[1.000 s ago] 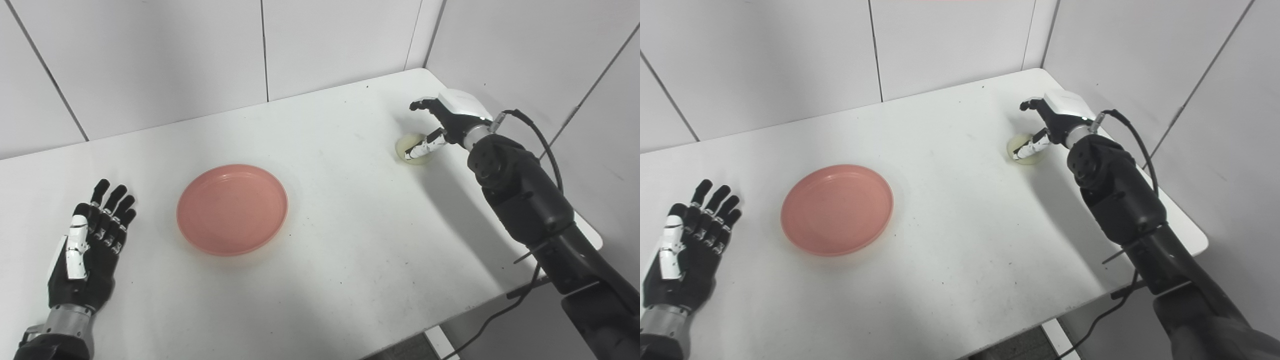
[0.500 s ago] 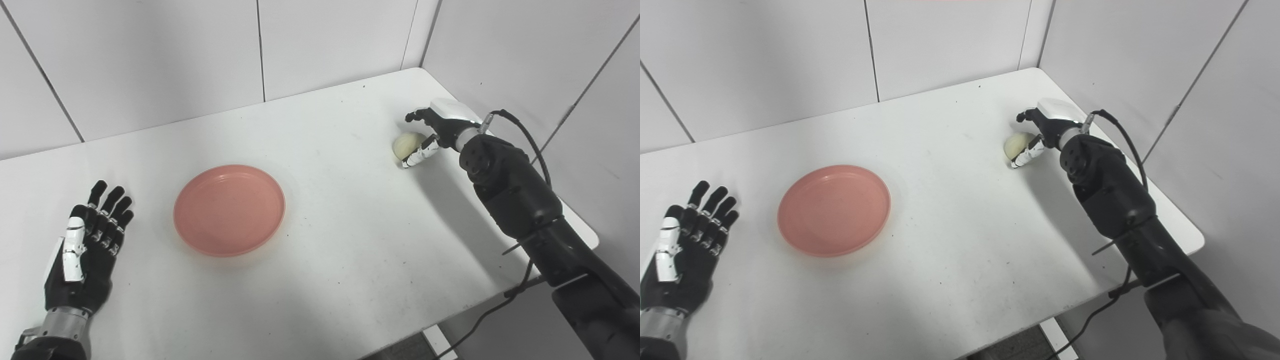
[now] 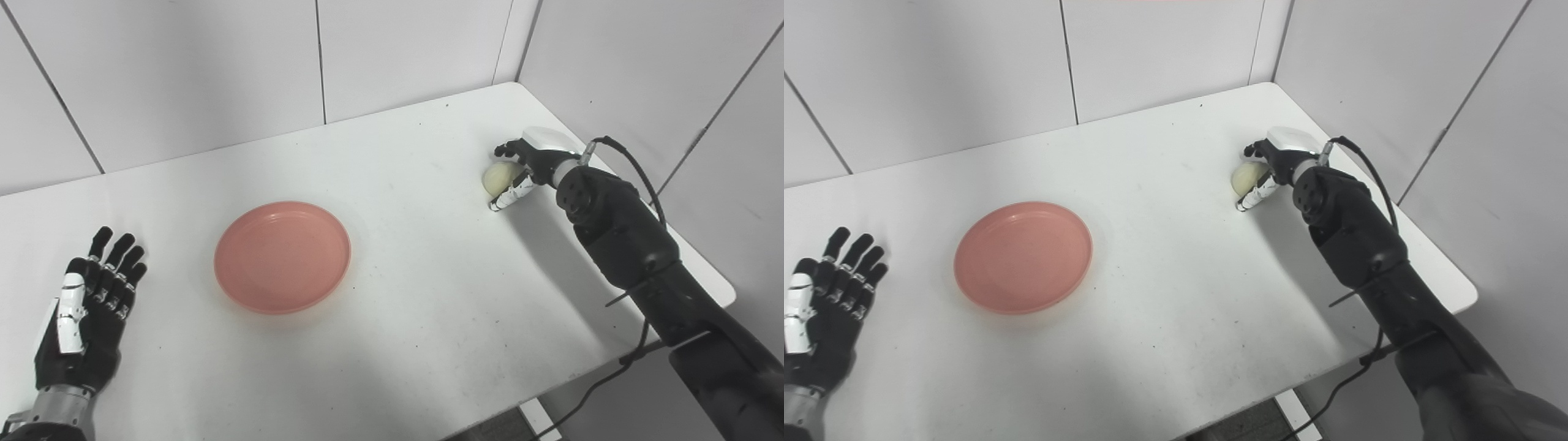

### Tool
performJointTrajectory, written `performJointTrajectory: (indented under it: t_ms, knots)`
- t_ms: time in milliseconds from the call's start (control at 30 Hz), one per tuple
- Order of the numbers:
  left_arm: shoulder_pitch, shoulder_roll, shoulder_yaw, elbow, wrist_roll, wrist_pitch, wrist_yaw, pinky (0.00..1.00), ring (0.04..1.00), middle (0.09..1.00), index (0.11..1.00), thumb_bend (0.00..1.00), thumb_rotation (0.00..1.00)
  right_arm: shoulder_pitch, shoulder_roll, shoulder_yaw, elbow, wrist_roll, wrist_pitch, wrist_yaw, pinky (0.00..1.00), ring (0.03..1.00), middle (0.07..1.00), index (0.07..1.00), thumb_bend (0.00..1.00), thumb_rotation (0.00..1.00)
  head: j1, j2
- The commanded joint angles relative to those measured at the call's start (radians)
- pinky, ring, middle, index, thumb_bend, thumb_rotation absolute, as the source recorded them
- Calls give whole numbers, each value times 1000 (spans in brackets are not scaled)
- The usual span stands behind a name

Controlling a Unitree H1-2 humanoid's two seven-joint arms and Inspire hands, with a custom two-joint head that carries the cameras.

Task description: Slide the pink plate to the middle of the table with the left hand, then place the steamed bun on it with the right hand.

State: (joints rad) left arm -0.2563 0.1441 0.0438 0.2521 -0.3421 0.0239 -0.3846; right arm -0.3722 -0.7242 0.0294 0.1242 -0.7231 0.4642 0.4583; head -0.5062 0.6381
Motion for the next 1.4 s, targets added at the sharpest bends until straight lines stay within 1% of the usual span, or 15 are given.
performJointTrajectory:
  t_ms: [0,167,267,300,367,400,433,533,667,933,1133,1167,1200,1267,1367]
  knots:
    - [63,15,-5,38,13,38,2,1000,968,965,980,464,1000,-44,-22,-21,-11,1,4,-29,674,756,821,809,804,212,0,1]
    - [66,19,-11,33,17,34,1,1000,973,973,983,477,1000,-54,-28,2,2,1,3,-39,634,698,764,777,761,156,0,6]
    - [68,19,-12,24,17,44,10,1000,972,974,984,476,1000,-66,-26,10,30,-9,4,-46,598,655,719,746,728,156,1,7]
    - [68,19,-12,24,15,45,10,1000,972,974,984,476,1000,-71,-27,13,55,-2,-13,-66,593,650,714,743,723,156,1,7]
    - [67,20,-12,24,12,47,9,1000,970,968,980,478,1000,-79,-26,11,100,23,-51,-106,548,603,663,682,679,109,1,7]
    - [67,20,-12,24,12,49,10,1000,971,967,981,483,1000,-82,-24,8,119,36,-68,-123,501,553,599,554,564,125,1,7]
    - [66,20,-12,25,12,48,10,1000,971,967,981,482,1000,-85,-22,7,140,49,-89,-147,468,517,556,511,524,128,1,7]
    - [66,20,-12,27,8,43,4,1000,971,966,982,480,1000,-96,-23,16,194,72,-144,-198,457,501,532,494,508,127,3,6]
    - [66,18,-16,24,12,45,7,1000,970,966,983,486,1000,-105,-26,33,227,91,-166,-223,461,506,535,490,501,126,7,2]
    - [71,11,-24,13,18,48,18,1000,968,963,979,479,1000,-111,-39,52,223,115,-145,-226,468,520,543,490,501,124,19,-4]
    - [75,3,-36,3,26,53,30,1000,966,963,978,485,1000,-104,-54,43,193,144,-165,-226,456,503,530,489,500,124,44,-7]
    - [78,0,-40,-5,31,56,35,1000,966,963,978,485,1000,-105,-61,43,176,148,-164,-216,455,502,528,489,500,124,63,-7]
    - [81,-3,-44,-12,36,56,41,996,962,960,973,486,1000,-105,-68,43,154,152,-156,-202,463,506,531,489,500,125,73,-7]
    - [88,-9,-55,-29,47,62,52,991,958,961,975,490,1000,-104,-79,44,84,150,-109,-165,473,513,539,489,501,125,94,-8]
    - [98,-20,-69,-53,64,76,70,991,962,963,980,503,1000,-108,-95,45,8,140,-61,-114,483,517,546,490,500,124,120,-10]
